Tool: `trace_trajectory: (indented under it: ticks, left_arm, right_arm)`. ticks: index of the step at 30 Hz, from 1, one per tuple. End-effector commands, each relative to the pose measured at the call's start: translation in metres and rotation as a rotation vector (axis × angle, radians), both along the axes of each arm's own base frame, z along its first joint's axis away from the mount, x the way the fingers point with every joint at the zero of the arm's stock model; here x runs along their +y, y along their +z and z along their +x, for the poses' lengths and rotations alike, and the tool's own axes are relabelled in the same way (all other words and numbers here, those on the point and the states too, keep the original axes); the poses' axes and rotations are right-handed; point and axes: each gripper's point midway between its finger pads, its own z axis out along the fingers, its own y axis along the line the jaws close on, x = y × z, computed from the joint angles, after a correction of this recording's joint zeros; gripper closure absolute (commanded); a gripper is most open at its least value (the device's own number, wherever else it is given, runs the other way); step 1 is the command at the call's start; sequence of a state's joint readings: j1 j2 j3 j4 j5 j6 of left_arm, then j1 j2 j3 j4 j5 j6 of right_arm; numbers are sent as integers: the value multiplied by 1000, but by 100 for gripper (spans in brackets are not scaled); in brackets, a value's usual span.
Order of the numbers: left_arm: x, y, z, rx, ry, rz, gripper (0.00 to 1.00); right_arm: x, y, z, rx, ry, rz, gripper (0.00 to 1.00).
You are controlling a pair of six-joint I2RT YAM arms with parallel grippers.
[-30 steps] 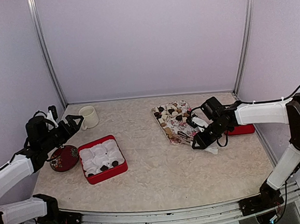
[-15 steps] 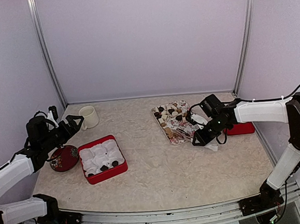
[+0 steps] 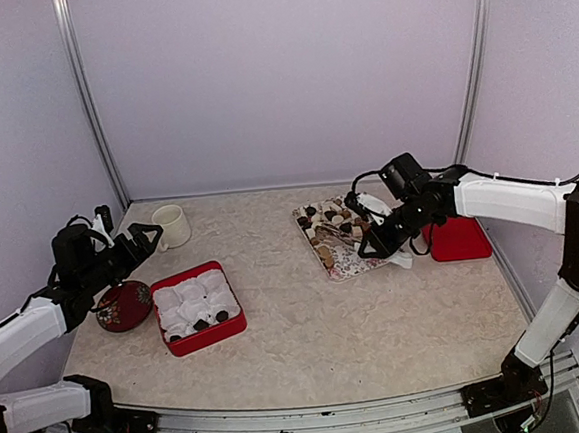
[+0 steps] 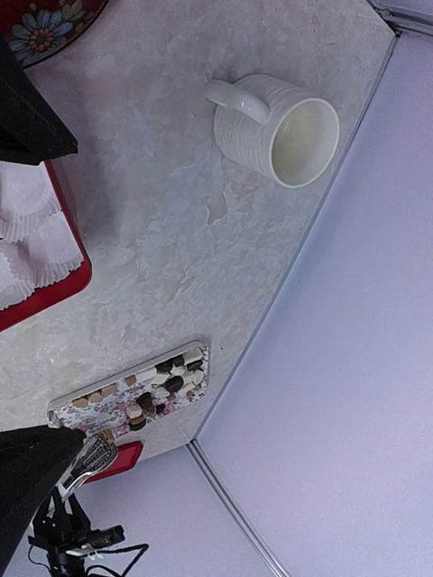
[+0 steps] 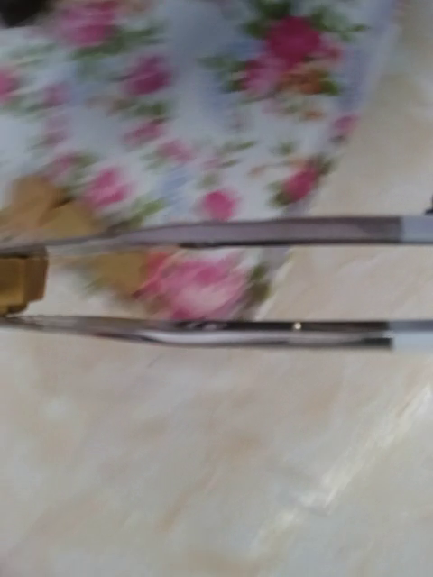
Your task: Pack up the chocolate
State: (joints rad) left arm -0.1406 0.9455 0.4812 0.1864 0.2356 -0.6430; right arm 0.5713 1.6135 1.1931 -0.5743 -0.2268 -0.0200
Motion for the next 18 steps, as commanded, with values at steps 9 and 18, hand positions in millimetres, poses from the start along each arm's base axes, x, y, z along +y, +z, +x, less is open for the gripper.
trace_trajectory:
  ticks: [9, 18]
  left_arm:
    - [5, 9, 3, -27, 22, 5, 1]
    - [9, 6, 3, -12, 34, 16, 1]
  right_arm:
    - [151, 61, -30, -117, 424, 102, 75]
    - [247, 41, -68, -69, 628, 154, 75]
